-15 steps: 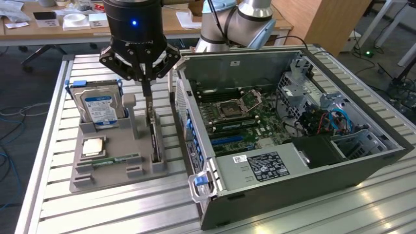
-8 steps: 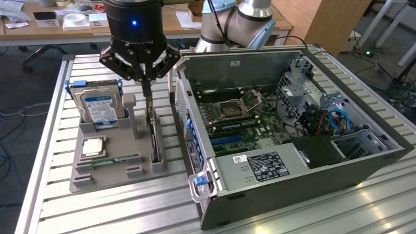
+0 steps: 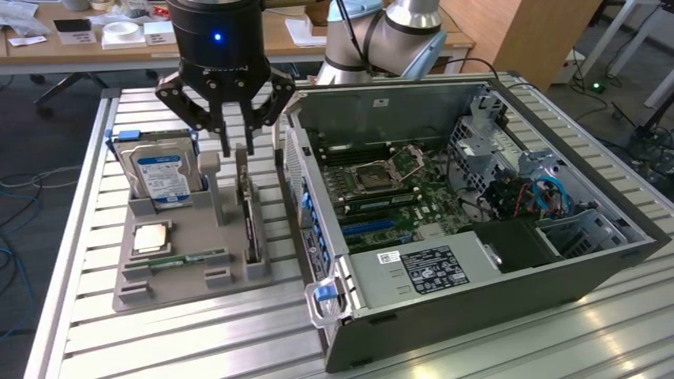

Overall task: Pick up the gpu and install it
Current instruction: 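Pick up the gpu and move the gpu toward the slot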

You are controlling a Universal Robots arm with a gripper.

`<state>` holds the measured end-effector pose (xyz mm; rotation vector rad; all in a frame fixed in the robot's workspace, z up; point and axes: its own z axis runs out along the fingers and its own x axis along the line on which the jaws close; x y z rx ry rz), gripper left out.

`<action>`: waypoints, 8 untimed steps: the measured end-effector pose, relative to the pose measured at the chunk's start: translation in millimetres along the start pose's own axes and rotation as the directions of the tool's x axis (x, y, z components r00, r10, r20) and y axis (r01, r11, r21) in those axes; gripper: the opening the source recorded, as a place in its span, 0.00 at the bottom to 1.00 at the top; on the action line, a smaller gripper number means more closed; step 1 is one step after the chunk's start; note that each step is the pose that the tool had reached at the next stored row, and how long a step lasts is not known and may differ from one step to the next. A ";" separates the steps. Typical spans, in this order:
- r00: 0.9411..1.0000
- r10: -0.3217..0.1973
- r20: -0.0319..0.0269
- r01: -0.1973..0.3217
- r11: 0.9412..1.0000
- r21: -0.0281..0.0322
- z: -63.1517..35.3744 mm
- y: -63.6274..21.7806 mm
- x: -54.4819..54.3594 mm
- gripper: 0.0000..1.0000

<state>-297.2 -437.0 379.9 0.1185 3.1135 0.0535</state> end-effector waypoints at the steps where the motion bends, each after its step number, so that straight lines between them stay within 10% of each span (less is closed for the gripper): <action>1: 1.000 0.000 0.000 0.000 1.000 0.000 0.0 0.0 0.0 0.35; 8: 1.000 0.000 0.000 0.000 1.000 0.000 3.6 -0.1 0.1 0.42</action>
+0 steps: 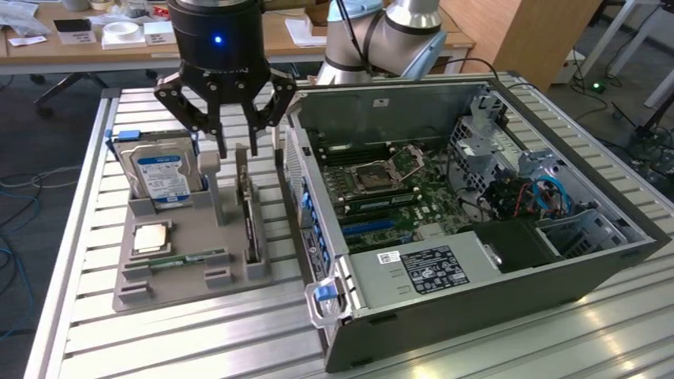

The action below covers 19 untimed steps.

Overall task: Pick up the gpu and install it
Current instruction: 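Pick up the gpu and move the gpu toward the slot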

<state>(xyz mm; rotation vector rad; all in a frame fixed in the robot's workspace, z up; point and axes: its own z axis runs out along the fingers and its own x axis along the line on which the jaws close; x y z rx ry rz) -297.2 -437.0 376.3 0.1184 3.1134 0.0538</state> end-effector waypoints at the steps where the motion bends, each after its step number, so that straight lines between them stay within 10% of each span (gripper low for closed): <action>1: 1.000 0.000 0.000 0.000 1.000 0.000 1.7 -0.1 0.0 0.42; 19: 1.000 0.000 0.000 0.000 1.000 0.000 34.5 -1.2 0.8 0.42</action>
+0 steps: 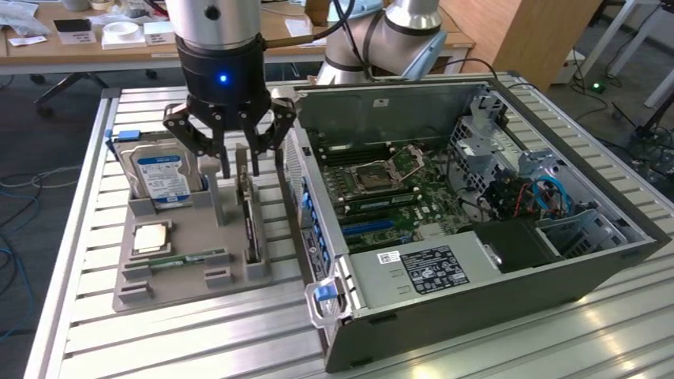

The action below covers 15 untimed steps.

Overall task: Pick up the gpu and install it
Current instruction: 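Pick up the gpu and move the gpu toward the slot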

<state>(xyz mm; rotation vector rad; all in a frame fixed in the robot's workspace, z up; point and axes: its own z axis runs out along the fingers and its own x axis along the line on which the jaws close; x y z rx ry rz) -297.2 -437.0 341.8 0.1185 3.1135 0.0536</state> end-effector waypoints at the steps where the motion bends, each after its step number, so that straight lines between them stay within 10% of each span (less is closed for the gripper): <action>1: 1.000 0.000 0.000 0.000 1.000 0.000 1.7 -0.1 0.0 0.42; 15: 1.000 0.000 0.000 0.000 1.000 0.000 27.1 -1.0 0.7 0.42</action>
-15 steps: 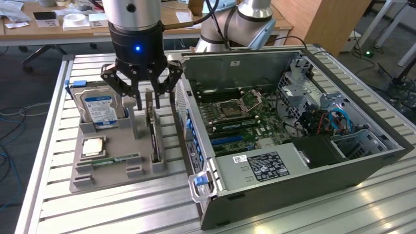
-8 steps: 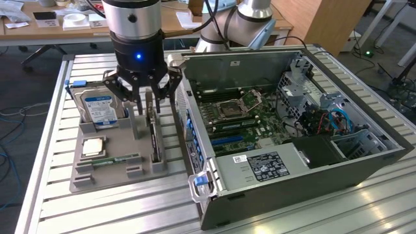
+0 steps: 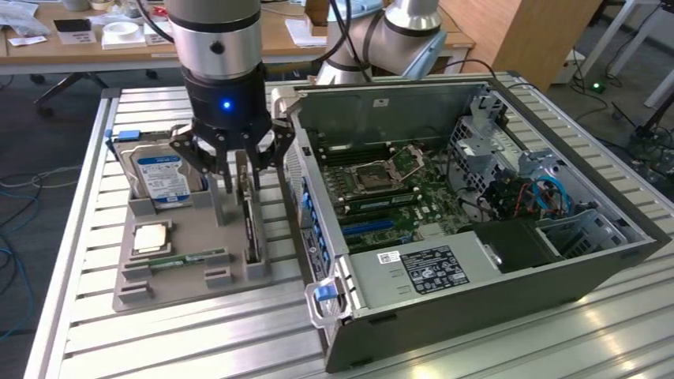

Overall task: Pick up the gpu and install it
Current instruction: 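Pick up the gpu and move the gpu toward the slot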

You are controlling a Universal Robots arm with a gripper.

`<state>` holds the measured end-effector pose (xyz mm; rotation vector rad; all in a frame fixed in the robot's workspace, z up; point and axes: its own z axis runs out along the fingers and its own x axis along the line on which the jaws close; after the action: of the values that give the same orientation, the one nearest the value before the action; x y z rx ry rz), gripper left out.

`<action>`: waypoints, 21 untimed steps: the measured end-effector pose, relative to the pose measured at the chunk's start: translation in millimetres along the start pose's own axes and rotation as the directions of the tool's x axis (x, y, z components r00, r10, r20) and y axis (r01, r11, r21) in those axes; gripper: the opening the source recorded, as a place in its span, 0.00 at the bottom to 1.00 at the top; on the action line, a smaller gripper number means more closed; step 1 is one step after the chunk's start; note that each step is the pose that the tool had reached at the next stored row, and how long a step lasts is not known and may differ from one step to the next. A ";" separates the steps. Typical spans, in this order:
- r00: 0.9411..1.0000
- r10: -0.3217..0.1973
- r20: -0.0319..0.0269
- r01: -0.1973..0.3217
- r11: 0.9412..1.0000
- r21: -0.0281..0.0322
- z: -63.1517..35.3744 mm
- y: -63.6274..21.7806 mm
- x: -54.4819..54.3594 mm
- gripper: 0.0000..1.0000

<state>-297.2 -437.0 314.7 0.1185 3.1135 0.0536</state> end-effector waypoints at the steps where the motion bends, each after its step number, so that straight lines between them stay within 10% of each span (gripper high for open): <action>1: 1.000 0.000 0.000 0.000 1.000 0.000 1.3 0.0 0.0 0.42; 21: 1.000 0.000 0.000 0.000 1.000 0.000 30.3 -0.8 0.7 0.42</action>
<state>-297.2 -436.7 284.4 0.1185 3.1134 0.0537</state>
